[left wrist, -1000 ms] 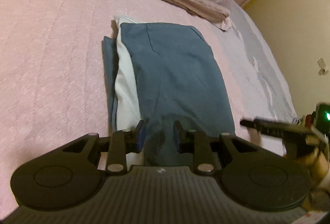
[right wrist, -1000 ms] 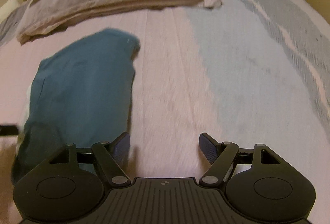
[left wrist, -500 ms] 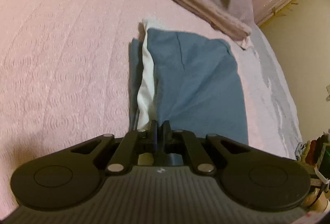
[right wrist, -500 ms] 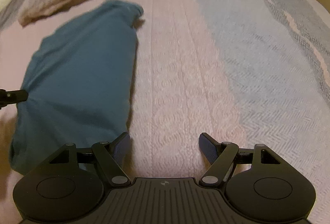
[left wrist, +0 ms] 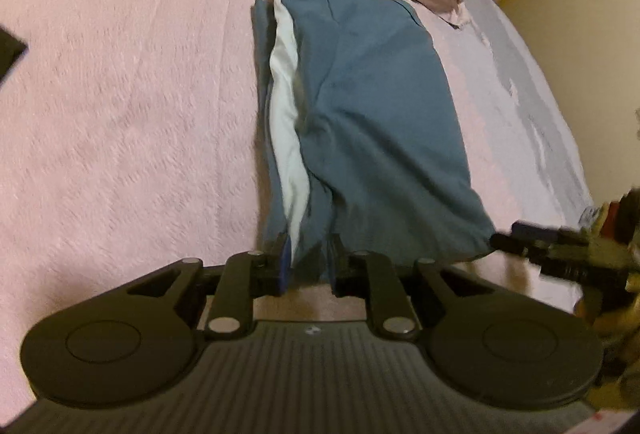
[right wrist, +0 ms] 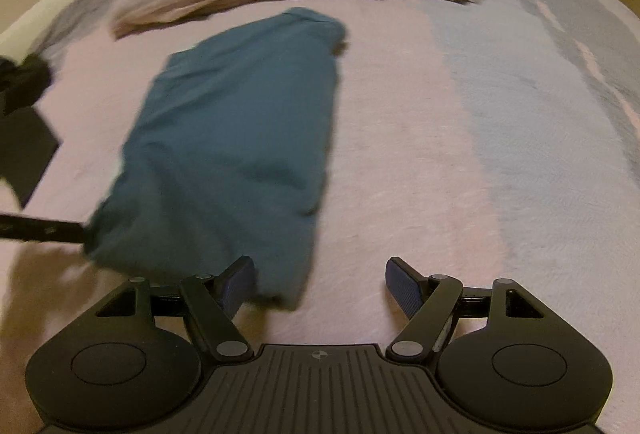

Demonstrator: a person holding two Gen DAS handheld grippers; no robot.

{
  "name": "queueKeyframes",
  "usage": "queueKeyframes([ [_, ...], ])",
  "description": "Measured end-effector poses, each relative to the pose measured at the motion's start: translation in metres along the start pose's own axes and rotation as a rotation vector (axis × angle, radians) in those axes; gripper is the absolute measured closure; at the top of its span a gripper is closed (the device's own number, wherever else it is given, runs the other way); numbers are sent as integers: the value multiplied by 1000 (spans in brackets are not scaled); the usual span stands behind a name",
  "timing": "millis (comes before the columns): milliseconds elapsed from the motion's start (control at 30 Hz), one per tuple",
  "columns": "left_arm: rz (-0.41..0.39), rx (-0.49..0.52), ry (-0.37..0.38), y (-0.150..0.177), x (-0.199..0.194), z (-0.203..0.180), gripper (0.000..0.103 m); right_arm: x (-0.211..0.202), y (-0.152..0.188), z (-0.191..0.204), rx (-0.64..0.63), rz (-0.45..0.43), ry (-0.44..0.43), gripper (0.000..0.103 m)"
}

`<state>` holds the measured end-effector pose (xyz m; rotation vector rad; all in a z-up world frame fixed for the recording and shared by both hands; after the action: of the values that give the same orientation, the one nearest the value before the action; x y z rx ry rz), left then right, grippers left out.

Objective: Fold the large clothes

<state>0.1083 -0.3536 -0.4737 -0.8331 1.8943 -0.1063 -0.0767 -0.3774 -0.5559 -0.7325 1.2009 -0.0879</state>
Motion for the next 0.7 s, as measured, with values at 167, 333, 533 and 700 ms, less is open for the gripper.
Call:
queueKeyframes([
  [167, -34, 18, -29, 3, -3, 2, 103, 9, 7, 16, -36, 20, -62, 81],
  [333, -133, 32, -64, 1, -30, 9, 103, 6, 9, 24, -92, -13, -61, 99],
  [533, -83, -113, -216, 29, -9, 57, 103, 29, 21, 9, 27, 78, -26, 93],
  [700, -122, -219, -133, 26, -37, 24, 87, 8, 19, -11, 241, 85, -96, 39],
])
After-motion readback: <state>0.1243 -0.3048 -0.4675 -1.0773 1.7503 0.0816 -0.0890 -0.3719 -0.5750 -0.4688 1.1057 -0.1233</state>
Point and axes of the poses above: each gripper's, at about its wrist camera, not at the fingertips, and x roughly the way its jaws point, z to its left, y to its underside, the point moved 10 cm from there along x, roughly the way its jaws point, and after that the axes turned 4 degrees about -z, right-handed, at the moved point
